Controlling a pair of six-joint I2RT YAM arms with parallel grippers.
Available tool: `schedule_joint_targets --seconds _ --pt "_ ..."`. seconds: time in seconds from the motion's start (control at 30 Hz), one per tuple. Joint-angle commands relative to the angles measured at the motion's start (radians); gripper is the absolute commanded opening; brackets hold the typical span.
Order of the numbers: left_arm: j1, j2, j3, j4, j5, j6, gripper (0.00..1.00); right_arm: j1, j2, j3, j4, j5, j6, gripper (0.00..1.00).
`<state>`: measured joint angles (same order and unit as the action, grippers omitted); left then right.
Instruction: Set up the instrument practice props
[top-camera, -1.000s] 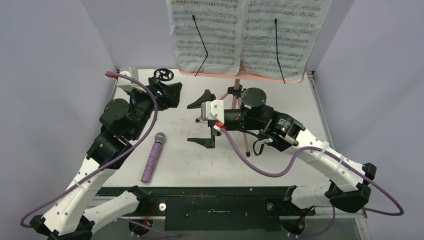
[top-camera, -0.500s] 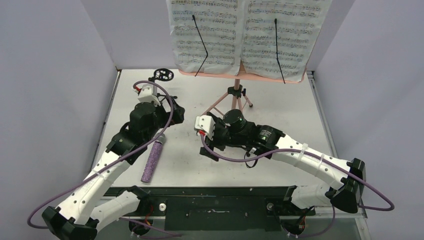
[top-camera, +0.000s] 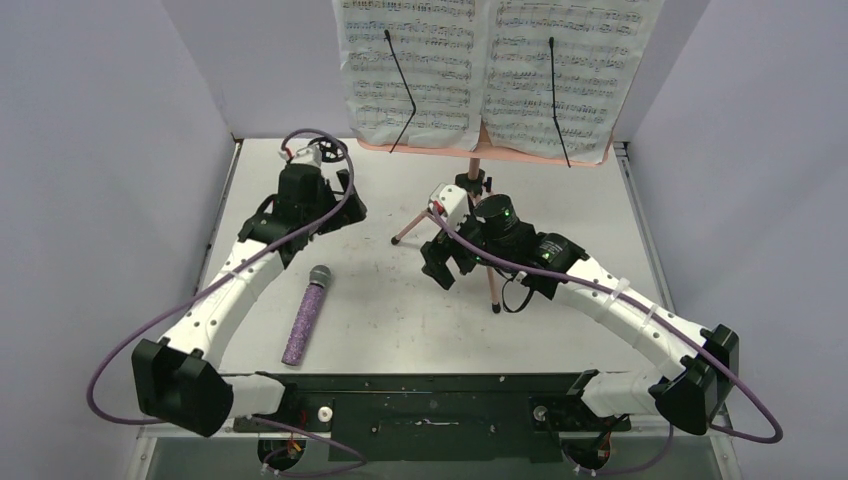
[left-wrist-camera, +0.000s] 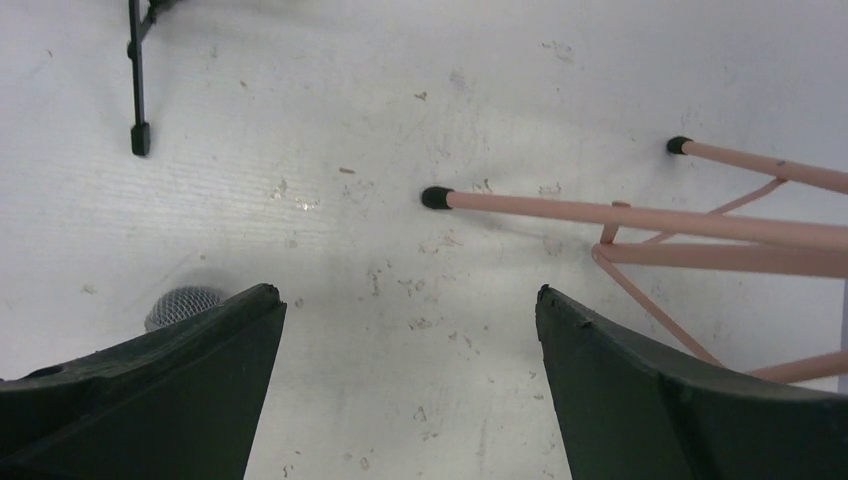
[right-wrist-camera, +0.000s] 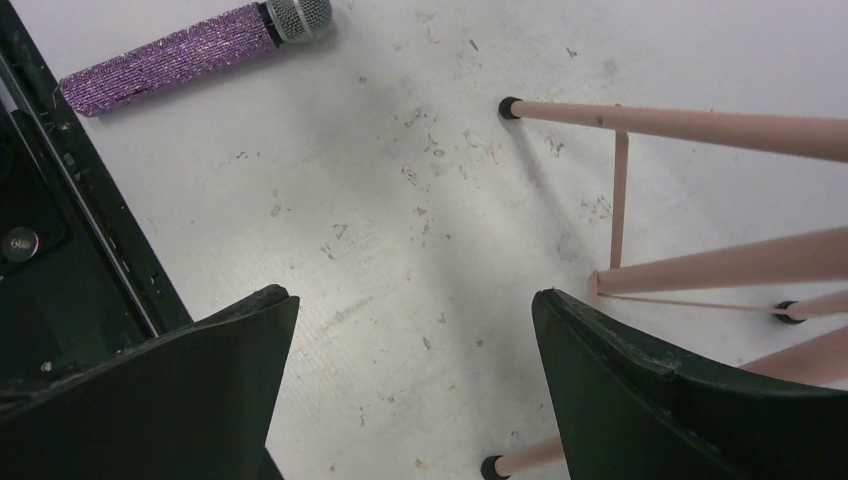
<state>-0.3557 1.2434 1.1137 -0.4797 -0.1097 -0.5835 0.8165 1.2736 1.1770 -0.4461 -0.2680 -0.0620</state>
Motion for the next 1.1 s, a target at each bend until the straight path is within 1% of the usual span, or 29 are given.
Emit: schedule_joint_targets --seconds 0.0,0.1,0.37,0.5,0.73,0.97,1.07 --pt "0.062 0.104 0.183 -0.081 0.024 0.074 0.96 -0.009 -0.022 0.048 -0.026 0.022 0.062 0.90" --pt "0.096 0.178 0.283 -0.128 -0.031 0.094 0.97 -0.010 -0.017 0.056 -0.030 0.026 0.062 0.90" --pt "0.161 0.336 0.483 -0.209 -0.198 0.134 0.96 -0.010 -0.005 0.079 -0.039 0.034 0.054 0.90" --pt "0.170 0.414 0.572 -0.223 -0.312 0.244 0.96 -0.014 0.002 0.088 -0.048 0.056 0.036 0.90" --pt "0.181 0.514 0.656 -0.216 -0.290 0.442 0.97 -0.018 0.014 0.110 -0.067 0.070 0.004 0.90" --pt "0.181 0.620 0.721 -0.198 -0.355 0.510 0.96 -0.021 0.016 0.117 -0.077 0.081 -0.010 0.90" --pt "0.181 0.671 0.764 -0.195 -0.371 0.510 0.96 -0.024 0.014 0.118 -0.078 0.088 -0.013 0.90"
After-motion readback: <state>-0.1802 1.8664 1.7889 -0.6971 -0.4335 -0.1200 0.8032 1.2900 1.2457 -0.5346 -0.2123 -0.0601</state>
